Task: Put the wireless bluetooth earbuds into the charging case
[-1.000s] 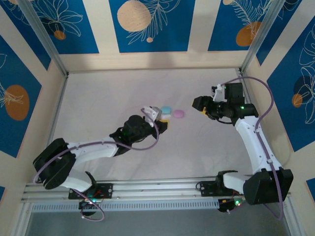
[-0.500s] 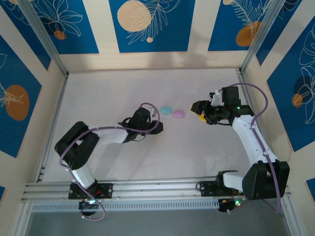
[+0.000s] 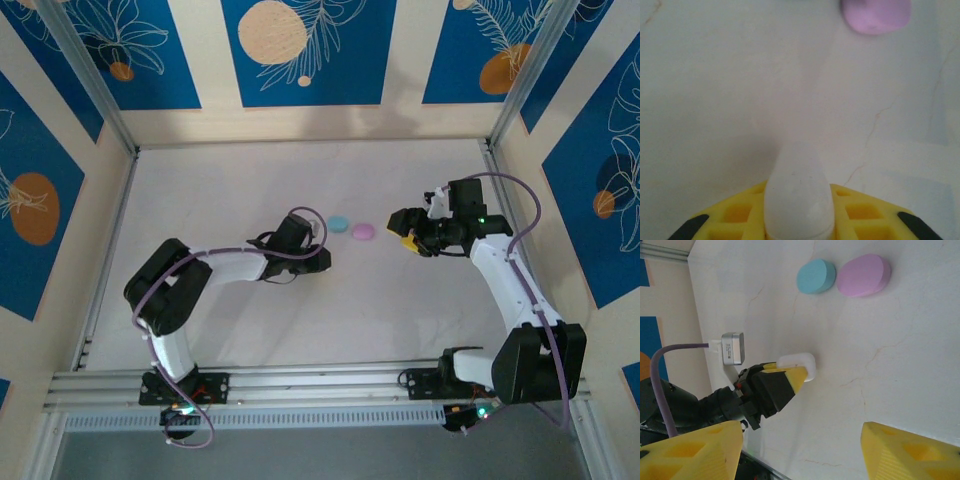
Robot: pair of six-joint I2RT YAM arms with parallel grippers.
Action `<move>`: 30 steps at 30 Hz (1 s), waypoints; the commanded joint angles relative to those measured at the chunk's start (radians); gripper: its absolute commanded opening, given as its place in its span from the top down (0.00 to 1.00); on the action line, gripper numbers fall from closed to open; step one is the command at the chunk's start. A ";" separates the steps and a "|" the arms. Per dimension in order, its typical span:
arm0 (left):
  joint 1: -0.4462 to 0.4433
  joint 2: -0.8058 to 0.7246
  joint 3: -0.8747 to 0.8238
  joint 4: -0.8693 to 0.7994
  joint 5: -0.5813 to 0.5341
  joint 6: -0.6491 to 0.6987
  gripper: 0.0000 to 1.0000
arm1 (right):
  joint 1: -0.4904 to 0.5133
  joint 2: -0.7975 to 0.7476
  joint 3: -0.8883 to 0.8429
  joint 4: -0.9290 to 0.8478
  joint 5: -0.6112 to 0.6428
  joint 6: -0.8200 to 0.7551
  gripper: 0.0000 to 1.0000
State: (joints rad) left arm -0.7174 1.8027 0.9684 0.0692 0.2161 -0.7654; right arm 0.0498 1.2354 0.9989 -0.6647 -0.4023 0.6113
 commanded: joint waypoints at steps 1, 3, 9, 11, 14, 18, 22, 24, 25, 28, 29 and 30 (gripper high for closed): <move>0.021 0.006 0.035 -0.093 -0.018 0.031 0.64 | -0.008 0.007 -0.004 -0.008 -0.002 -0.002 0.36; 0.024 -0.001 0.042 -0.136 -0.036 0.054 0.60 | -0.010 0.006 0.004 -0.019 0.020 -0.010 0.36; 0.042 -0.078 0.036 -0.259 -0.163 0.117 0.41 | -0.008 -0.035 0.015 -0.022 0.265 -0.024 0.35; 0.048 -0.128 0.026 -0.297 -0.238 0.144 0.35 | 0.006 -0.073 -0.010 0.028 0.416 -0.051 0.33; 0.062 -0.230 -0.004 -0.320 -0.356 0.205 0.29 | 0.036 -0.133 -0.111 0.212 0.638 -0.190 0.14; 0.091 -0.380 -0.081 -0.288 -0.594 0.325 0.11 | 0.041 -0.134 -0.351 0.653 0.791 -0.418 0.11; 0.153 -0.510 -0.231 -0.121 -0.803 0.485 0.00 | 0.051 -0.051 -0.455 0.896 0.676 -0.572 0.12; 0.207 -0.562 -0.283 -0.070 -0.840 0.534 0.00 | 0.050 0.017 -0.482 1.011 0.649 -0.584 0.12; 0.244 -0.582 -0.309 -0.046 -0.834 0.556 0.00 | 0.049 0.056 -0.489 1.065 0.631 -0.598 0.12; 0.320 -0.603 -0.396 0.095 -0.823 0.671 0.00 | 0.048 0.158 -0.503 1.201 0.580 -0.629 0.12; 0.339 -0.602 -0.420 0.165 -0.827 0.713 0.00 | 0.038 0.189 -0.502 1.233 0.543 -0.616 0.13; 0.353 -0.606 -0.417 0.148 -0.828 0.713 0.00 | 0.036 0.209 -0.501 1.254 0.526 -0.606 0.14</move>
State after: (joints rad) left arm -0.4015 1.2140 0.5819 0.0750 -0.5587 -0.1864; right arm 0.0929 1.4006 0.5079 0.3630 0.2016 0.0490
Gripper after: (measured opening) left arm 0.998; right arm 0.869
